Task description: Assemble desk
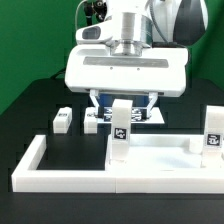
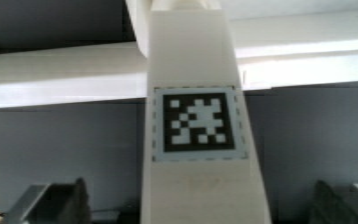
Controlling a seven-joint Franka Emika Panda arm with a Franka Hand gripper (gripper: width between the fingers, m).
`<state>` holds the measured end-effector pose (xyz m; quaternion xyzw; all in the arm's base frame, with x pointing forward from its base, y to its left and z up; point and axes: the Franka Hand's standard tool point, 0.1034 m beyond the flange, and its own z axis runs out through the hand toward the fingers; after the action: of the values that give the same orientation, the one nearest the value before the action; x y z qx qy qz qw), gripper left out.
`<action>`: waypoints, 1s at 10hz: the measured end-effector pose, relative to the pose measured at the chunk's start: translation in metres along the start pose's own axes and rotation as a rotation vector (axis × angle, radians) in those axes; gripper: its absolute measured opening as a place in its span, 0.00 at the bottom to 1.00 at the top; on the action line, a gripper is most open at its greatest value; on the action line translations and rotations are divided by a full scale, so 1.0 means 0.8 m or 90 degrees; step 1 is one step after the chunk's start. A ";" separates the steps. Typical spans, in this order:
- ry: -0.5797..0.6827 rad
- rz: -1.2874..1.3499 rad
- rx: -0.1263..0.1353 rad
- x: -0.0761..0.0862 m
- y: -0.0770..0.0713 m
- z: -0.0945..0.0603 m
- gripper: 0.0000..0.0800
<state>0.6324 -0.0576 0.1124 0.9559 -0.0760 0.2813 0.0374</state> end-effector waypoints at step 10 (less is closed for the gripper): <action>-0.142 0.013 0.040 0.005 0.003 0.005 0.81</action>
Offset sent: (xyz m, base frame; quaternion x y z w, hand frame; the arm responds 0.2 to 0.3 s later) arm 0.0000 0.0000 0.0000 0.0000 0.0000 0.0000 1.0000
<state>0.6378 -0.0606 0.1113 0.9811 -0.0806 0.1761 -0.0038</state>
